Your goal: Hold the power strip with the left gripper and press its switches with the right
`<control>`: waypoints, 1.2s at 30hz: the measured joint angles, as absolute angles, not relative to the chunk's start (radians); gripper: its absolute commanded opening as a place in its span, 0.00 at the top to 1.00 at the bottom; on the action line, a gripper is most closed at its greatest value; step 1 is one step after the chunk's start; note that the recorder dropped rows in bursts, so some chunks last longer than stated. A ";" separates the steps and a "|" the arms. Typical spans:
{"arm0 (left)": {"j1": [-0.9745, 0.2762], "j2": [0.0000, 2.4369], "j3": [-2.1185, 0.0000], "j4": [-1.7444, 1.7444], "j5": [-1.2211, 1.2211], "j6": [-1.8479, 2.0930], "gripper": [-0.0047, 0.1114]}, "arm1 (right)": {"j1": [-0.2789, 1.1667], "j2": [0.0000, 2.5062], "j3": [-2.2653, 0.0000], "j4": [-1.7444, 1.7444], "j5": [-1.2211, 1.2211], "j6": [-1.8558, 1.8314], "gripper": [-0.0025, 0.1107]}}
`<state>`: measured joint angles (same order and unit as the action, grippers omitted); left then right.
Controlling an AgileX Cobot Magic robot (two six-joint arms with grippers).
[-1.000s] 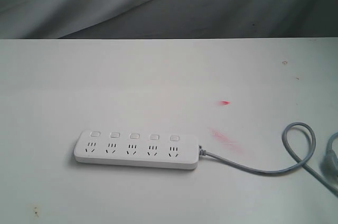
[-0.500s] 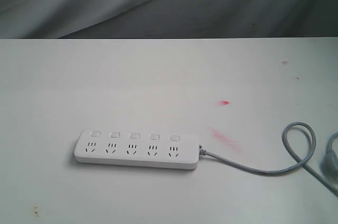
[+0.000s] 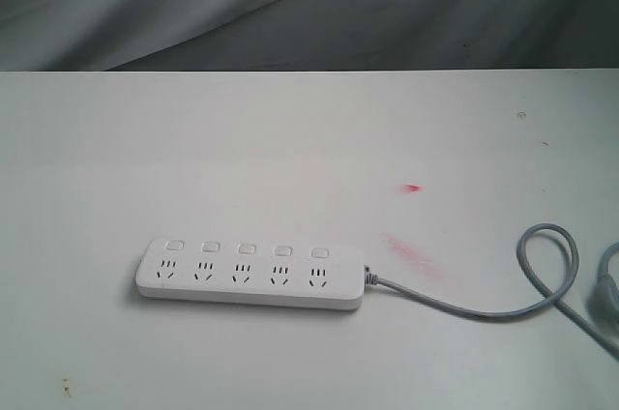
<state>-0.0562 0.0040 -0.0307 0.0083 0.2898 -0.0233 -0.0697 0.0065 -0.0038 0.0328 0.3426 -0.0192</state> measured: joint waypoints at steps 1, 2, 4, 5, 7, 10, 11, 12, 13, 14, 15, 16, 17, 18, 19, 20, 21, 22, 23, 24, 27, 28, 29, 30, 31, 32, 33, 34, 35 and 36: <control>-0.056 0.004 -0.031 0.008 0.303 -0.023 0.96 | -0.070 0.006 -0.004 0.033 0.343 -0.019 0.98; -0.056 0.004 -0.031 0.008 0.319 -0.023 0.96 | -0.070 0.006 -0.004 0.033 0.343 -0.019 0.98; -0.056 0.004 -0.029 0.008 0.357 -0.023 0.96 | -0.070 0.006 -0.004 0.033 0.343 -0.019 0.98; -0.056 0.004 -0.027 0.008 0.369 -0.023 0.96 | -0.070 0.006 -0.004 0.033 0.343 -0.019 0.98; -0.056 0.004 -0.027 0.008 0.376 -0.023 0.96 | -0.070 0.006 -0.004 0.033 0.343 -0.019 0.98; -0.056 0.004 -0.027 0.008 0.380 -0.023 0.96 | -0.070 0.006 -0.004 0.033 0.343 -0.019 0.98; -0.056 0.004 -0.027 0.008 0.380 -0.023 0.96 | -0.070 0.006 -0.004 0.033 0.343 -0.019 0.98; -0.056 0.004 -0.027 0.008 0.382 -0.023 0.96 | -0.070 0.006 -0.004 0.033 0.343 -0.019 0.98; -0.056 0.004 -0.027 0.008 0.382 -0.023 0.96 | -0.070 0.006 -0.004 0.033 0.343 -0.019 0.98; -0.056 0.004 -0.027 0.008 0.383 -0.023 0.96 | -0.070 0.006 -0.004 0.033 0.343 -0.019 0.98; -0.056 0.004 -0.027 0.008 0.384 -0.023 0.96 | -0.070 0.006 -0.004 0.033 0.343 -0.019 0.98; -0.056 0.004 -0.027 0.008 0.384 -0.023 0.96 | -0.070 0.006 -0.004 0.033 0.343 -0.019 0.98; -0.056 0.004 -0.027 0.008 0.384 -0.023 0.96 | -0.070 0.006 -0.004 0.033 0.343 -0.019 0.98; -0.056 0.004 -0.027 0.008 0.385 -0.023 0.96 | -0.070 0.006 -0.004 0.033 0.343 -0.019 0.98; -0.056 0.004 -0.027 0.008 0.387 -0.023 0.96 | -0.070 0.006 -0.004 0.033 0.343 -0.019 0.98; -0.056 0.004 -0.027 0.008 0.387 -0.023 0.96 | -0.070 0.006 -0.004 0.033 0.343 -0.019 0.98; -0.056 0.004 -0.027 0.008 0.388 -0.023 0.96 | -0.070 0.006 -0.004 0.033 0.343 -0.019 0.98; -0.056 0.004 -0.027 0.008 0.388 -0.023 0.96 | -0.070 0.006 -0.004 0.033 0.343 -0.019 0.98; -0.056 0.004 -0.027 0.008 0.388 -0.023 0.96 | -0.070 0.006 -0.004 0.033 0.343 -0.019 0.98; -0.056 0.004 -0.027 0.008 0.388 -0.023 0.96 | -0.070 0.006 -0.004 0.033 0.343 -0.019 0.98; -0.056 0.004 -0.027 0.008 0.388 -0.023 0.96 | -0.070 0.006 -0.004 0.033 0.343 -0.019 0.98; -0.056 0.004 -0.027 0.008 0.388 -0.023 0.96 | -0.070 0.006 -0.004 0.033 0.343 -0.019 0.98; -0.056 0.004 -0.027 0.008 0.388 -0.023 0.96 | -0.070 0.006 -0.004 0.033 0.343 -0.019 0.98; -0.056 0.004 -0.027 0.008 0.388 -0.023 0.96 | -0.070 0.006 -0.004 0.033 0.343 -0.019 0.98; -0.056 0.004 -0.027 0.008 0.388 -0.023 0.96 | -0.070 0.006 -0.004 0.033 0.343 -0.019 0.98; -0.056 0.004 -0.027 0.008 0.388 -0.025 0.96 | -0.070 0.006 -0.004 0.033 0.343 -0.019 0.98; -0.056 0.004 -0.027 0.008 0.388 -0.025 0.96 | -0.070 0.006 -0.004 0.033 0.343 -0.019 0.98; -0.056 0.004 -0.027 0.008 0.388 -0.025 0.96 | -0.070 0.006 -0.004 0.033 0.343 -0.019 0.98; -0.056 0.004 -0.027 0.008 0.388 -0.025 0.96 | -0.070 0.006 -0.004 0.033 0.343 -0.019 0.98; -0.056 0.004 -0.027 0.008 0.388 -0.025 0.96 | -0.070 0.006 -0.004 0.033 0.343 -0.019 0.98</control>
